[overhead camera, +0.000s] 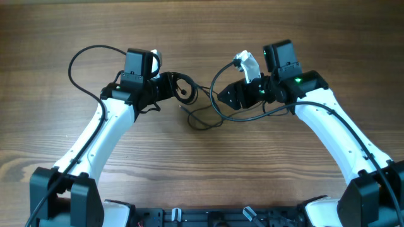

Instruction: Untangle cables

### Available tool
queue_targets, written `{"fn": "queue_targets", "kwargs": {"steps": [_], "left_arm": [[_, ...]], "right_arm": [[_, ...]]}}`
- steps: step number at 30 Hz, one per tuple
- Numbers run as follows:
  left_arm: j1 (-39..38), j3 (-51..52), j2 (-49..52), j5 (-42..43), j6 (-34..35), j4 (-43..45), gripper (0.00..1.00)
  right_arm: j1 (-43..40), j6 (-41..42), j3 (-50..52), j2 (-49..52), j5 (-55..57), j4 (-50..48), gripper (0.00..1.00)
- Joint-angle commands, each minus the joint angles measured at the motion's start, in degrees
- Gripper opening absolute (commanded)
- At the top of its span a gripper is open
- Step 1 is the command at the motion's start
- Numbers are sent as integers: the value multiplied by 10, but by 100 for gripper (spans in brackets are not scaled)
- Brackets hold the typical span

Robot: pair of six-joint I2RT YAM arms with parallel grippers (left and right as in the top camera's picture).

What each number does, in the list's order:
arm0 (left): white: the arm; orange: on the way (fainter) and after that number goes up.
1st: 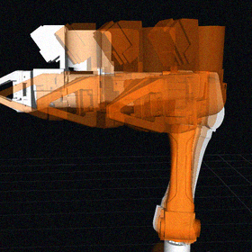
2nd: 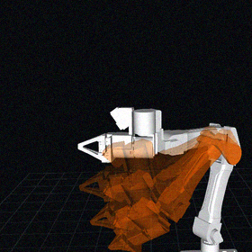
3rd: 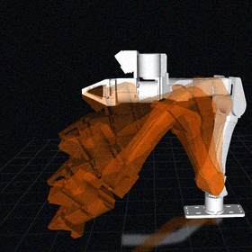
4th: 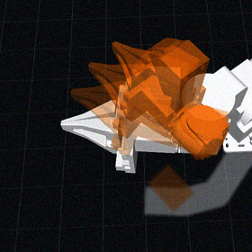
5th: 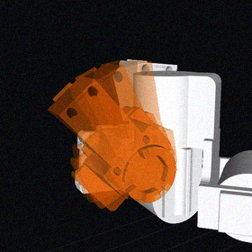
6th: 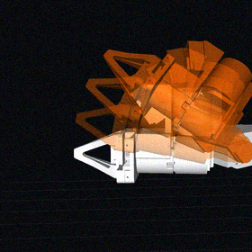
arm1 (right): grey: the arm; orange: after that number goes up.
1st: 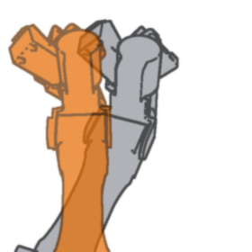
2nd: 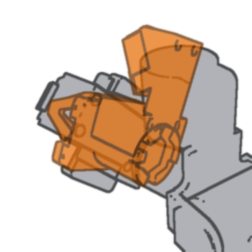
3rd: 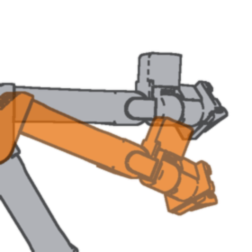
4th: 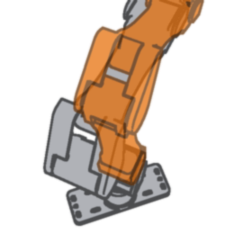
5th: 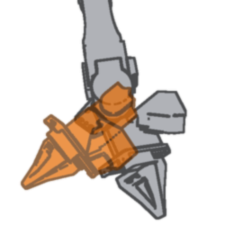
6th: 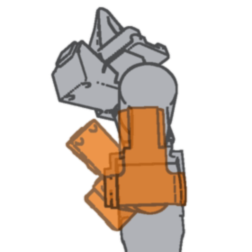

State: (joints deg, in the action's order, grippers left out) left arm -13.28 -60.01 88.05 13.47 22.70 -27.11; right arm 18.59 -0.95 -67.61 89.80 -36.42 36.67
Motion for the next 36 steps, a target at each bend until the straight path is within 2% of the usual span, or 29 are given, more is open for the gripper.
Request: {"fn": "queue_targets", "kwargs": {"steps": [1, 3, 6, 11, 17, 22, 28, 32, 36], "left_arm": [[-1, 2, -18, 38, -85, -10, 4], [-1, 2, -18, 60, -143, -28, 4], [-1, 2, -18, 91, -197, -41, 4], [-1, 2, -18, 208, -287, -45, 4], [-1, 2, -18, 184, -282, -45, 4], [-1, 2, -18, 159, -279, -55, 4], [-1, 2, -18, 150, -278, -60, 4], [-1, 2, -18, 150, -264, -59, 4], [-1, 2, -18, 149, -252, -58, 4]], "right_arm": [[3, -47, -2, -8, -89, -21, 74], [4, -89, -2, -8, -80, -42, 75], [6, -96, -2, -8, -43, -75, 73], [31, -84, -2, -8, -48, -135, 56], [90, -47, -2, -7, -37, -140, 50], [125, -5, -2, -7, 76, -139, 43], [143, -5, -2, -7, 104, -140, 37], [147, -5, -2, -7, 124, -140, 26], [153, -5, -2, -7, 124, -139, 7]]}}
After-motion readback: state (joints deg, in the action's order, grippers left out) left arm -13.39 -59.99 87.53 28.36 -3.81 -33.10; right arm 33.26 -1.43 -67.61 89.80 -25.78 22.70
